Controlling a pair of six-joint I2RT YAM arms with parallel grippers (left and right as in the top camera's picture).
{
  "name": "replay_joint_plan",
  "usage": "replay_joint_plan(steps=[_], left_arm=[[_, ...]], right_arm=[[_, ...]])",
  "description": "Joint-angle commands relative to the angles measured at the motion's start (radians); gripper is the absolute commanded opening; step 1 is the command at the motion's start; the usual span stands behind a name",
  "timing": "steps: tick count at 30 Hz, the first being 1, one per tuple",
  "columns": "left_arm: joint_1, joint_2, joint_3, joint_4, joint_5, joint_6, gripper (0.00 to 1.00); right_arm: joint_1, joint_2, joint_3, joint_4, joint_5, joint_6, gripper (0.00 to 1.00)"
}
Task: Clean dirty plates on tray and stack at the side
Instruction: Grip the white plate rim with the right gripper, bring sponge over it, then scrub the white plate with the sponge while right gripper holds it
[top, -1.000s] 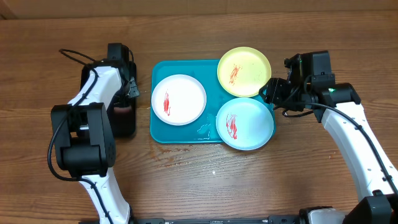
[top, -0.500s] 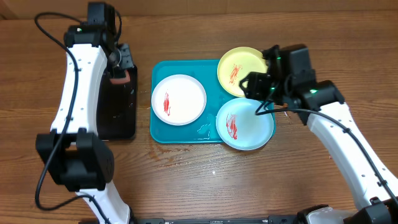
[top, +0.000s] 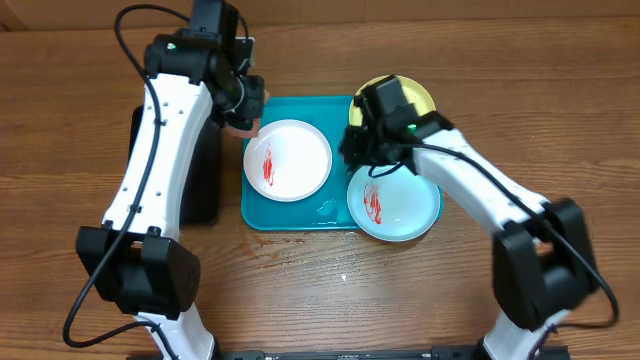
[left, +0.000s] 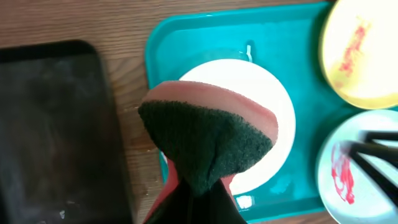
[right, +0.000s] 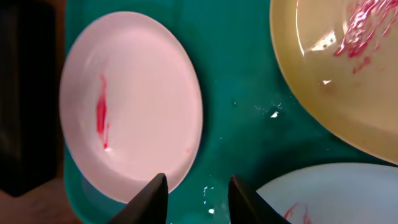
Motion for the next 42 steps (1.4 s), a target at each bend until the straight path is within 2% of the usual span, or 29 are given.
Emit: replay_joint_plan(steps=[1, 7, 15, 20, 24, 31, 36, 42], left_arm=[[-0.002, -0.005, 0.004, 0.000, 0.016, 0.010, 0.04], [-0.002, -0.005, -0.015, 0.001, 0.016, 0.011, 0.04], [-0.002, -0.005, -0.076, 0.034, 0.017, 0.011, 0.04], [-0.003, -0.005, -0.134, 0.075, 0.021, 0.011, 0.04], [-0.008, -0.005, -0.190, 0.123, 0.023, 0.011, 0.04], [-0.034, -0.005, -0.367, 0.303, 0.004, -0.022, 0.04], [-0.056, -0.005, -0.539, 0.464, -0.119, -0.174, 0.04], [-0.088, -0.005, -0.716, 0.660, -0.209, -0.269, 0.04]], right_arm=[[0.026, 0.042, 0.026, 0.029, 0.034, 0.034, 0.34], [0.073, 0.141, 0.026, 0.100, 0.059, 0.045, 0.30], [0.092, 0.191, 0.026, 0.155, 0.123, 0.093, 0.30], [0.094, 0.191, 0.026, 0.169, 0.126, 0.123, 0.08], [0.094, 0.191, 0.025, 0.156, 0.126, 0.123, 0.04], [0.094, 0.192, 0.024, 0.131, 0.134, 0.156, 0.04], [0.094, 0.192, 0.024, 0.126, 0.141, 0.171, 0.04], [0.094, 0.191, 0.024, 0.126, 0.140, 0.171, 0.04]])
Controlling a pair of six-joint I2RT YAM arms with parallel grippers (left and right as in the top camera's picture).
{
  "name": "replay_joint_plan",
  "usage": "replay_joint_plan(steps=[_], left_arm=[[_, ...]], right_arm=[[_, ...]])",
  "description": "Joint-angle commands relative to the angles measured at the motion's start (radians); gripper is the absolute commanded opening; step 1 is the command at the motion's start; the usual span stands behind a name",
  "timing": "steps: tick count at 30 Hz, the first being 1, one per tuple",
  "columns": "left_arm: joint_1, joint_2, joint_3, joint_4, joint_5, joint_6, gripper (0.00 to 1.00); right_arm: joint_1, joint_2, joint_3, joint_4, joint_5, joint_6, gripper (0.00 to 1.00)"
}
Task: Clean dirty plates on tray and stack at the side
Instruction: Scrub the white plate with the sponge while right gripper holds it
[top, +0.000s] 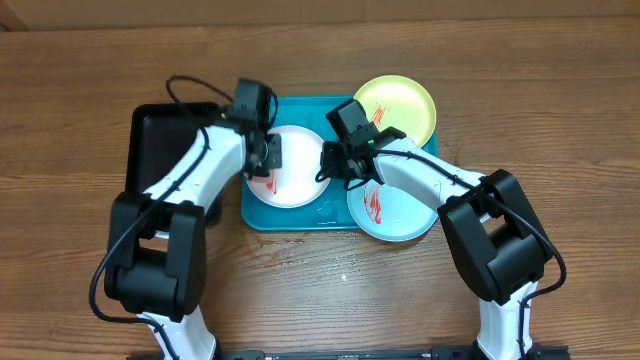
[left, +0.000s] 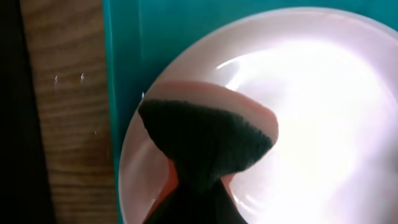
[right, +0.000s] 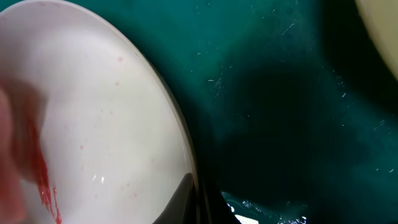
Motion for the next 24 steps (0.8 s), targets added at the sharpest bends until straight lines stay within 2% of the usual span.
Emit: replay_joint_plan(steps=[1, 6, 8, 11, 14, 18, 24], left_arm=[[-0.023, -0.005, -0.080, 0.066, -0.085, -0.101, 0.04], [-0.067, -0.004, -0.151, 0.134, -0.051, -0.116, 0.04], [-0.089, -0.004, -0.151, 0.145, 0.066, -0.075, 0.04], [-0.114, -0.004, -0.151, 0.188, 0.327, 0.025, 0.04], [-0.121, -0.004, -0.151, 0.227, 0.418, 0.023, 0.04], [-0.108, -0.004, -0.151, 0.238, 0.266, -0.085, 0.04], [-0.091, -0.004, -0.151, 0.165, -0.179, -0.222, 0.04]], right_arm=[[-0.002, 0.003, 0.018, -0.005, 0.017, 0.008, 0.04], [-0.002, 0.003, 0.018, -0.004, 0.017, 0.008, 0.04], [-0.002, 0.003, 0.018, -0.003, 0.017, 0.008, 0.04], [-0.002, 0.003, 0.018, -0.004, 0.017, 0.008, 0.04], [-0.002, 0.003, 0.018, -0.007, 0.017, 0.008, 0.04], [-0.002, 0.003, 0.018, -0.013, 0.017, 0.008, 0.04], [-0.002, 0.003, 0.018, -0.013, 0.017, 0.008, 0.04]])
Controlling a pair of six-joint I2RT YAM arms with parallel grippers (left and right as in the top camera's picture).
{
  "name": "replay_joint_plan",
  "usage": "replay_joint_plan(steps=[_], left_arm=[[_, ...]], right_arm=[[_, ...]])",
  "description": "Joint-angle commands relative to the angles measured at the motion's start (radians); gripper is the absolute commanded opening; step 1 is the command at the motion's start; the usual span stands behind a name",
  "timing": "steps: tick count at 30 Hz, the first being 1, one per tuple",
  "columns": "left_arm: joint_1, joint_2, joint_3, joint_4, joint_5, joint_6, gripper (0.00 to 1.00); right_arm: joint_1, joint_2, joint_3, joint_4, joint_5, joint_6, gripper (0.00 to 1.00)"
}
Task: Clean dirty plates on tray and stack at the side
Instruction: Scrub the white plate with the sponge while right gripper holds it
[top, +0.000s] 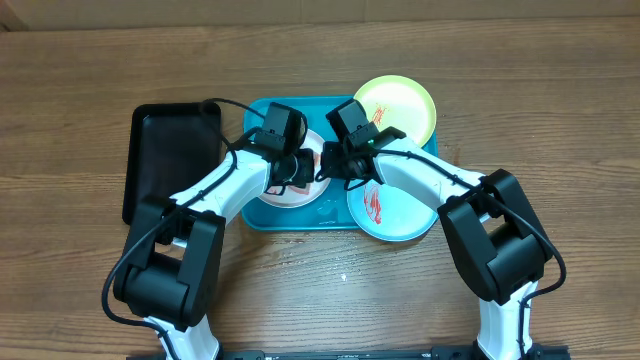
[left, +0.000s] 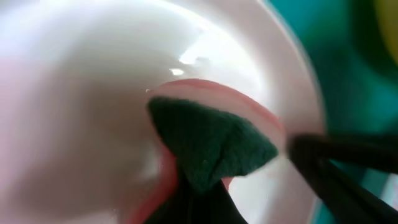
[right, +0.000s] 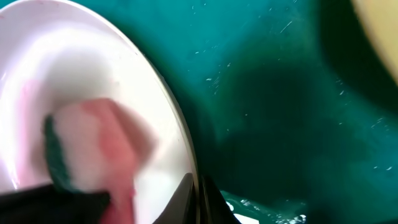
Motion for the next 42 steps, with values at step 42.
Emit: replay_joint_plan(steps=[42], left_arm=[[0.026, 0.011, -0.018, -0.005, -0.372, 0.092, 0.04]], right_arm=[[-0.031, 0.003, 0.018, -0.112, -0.177, 0.158, 0.04]])
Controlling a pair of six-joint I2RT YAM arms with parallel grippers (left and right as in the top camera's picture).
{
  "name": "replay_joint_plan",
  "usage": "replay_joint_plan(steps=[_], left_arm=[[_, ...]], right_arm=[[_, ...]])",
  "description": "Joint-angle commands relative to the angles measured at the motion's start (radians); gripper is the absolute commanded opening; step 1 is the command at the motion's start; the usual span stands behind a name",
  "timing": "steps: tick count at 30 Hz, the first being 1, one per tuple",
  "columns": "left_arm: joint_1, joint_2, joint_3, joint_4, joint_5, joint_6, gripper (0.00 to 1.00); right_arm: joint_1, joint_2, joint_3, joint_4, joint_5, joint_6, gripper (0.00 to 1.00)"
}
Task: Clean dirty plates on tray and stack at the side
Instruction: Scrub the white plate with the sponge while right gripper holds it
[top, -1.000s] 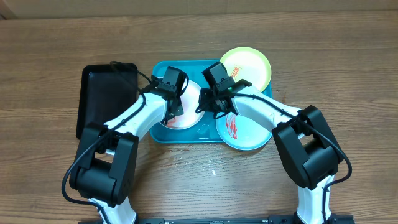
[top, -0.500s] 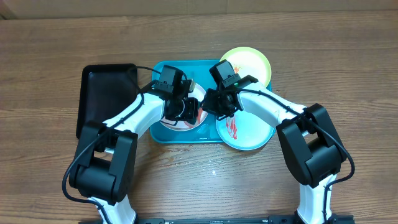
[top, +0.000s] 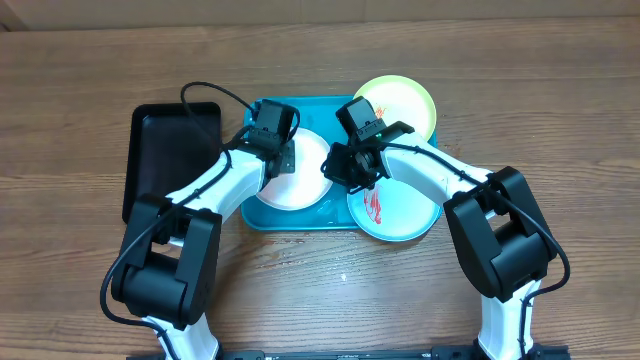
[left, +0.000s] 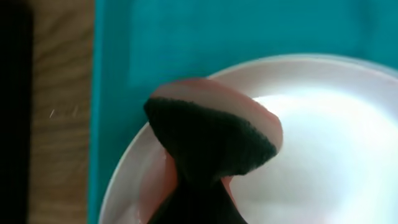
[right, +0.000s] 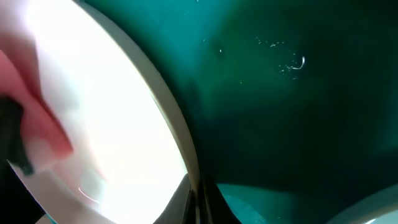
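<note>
A white plate (top: 300, 180) lies on the left half of the teal tray (top: 262, 215). My right gripper (top: 332, 168) is shut on the plate's right rim (right: 177, 140), one finger inside, one outside. My left gripper (top: 281, 158) holds a pink sponge (left: 211, 134) with a dark green scouring face, pressed on the plate's upper left part (left: 298, 124). No red smear shows on this plate. A light blue plate (top: 395, 210) with red smears sits at the tray's right front. A yellow plate (top: 400, 100) with a faint red mark lies behind it.
A black tray (top: 165, 160) lies on the wooden table left of the teal tray. Small water spots glint on the teal tray floor (right: 292, 62). The two arms meet over the tray's middle.
My left gripper moved the sponge from the plate's right side, near the right fingers, to its upper left part. The right gripper still pinches the rim, and the plate's near side now looks tilted.
First the left gripper held the sponge above the tray and the right gripper hung open over it; the white plate bore a red streak. Then the right gripper pinched the plate's rim and the sponge met the plate. The sponge then crossed right, now left; the streak is gone.
</note>
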Motion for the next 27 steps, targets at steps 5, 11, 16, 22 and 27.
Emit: replay_joint_plan(steps=[5, 11, 16, 22, 27], left_arm=[[0.002, 0.012, -0.009, -0.246, 0.247, 0.006, 0.04], [0.003, 0.012, -0.009, -0.189, 0.628, 0.125, 0.04], [0.002, 0.012, -0.009, -0.034, 0.589, 0.108, 0.04], [0.000, 0.012, -0.009, 0.024, 0.168, -0.002, 0.04], [0.000, 0.012, -0.009, 0.024, -0.150, -0.156, 0.05]], right_arm=[[0.008, 0.003, 0.005, -0.002, -0.003, 0.005, 0.04], [0.013, 0.003, 0.005, -0.016, -0.039, 0.004, 0.04], [0.029, 0.003, 0.005, -0.024, -0.044, 0.005, 0.04], [0.036, 0.003, 0.005, -0.023, -0.043, 0.005, 0.04], [0.035, 0.003, 0.005, -0.023, -0.034, 0.005, 0.04]])
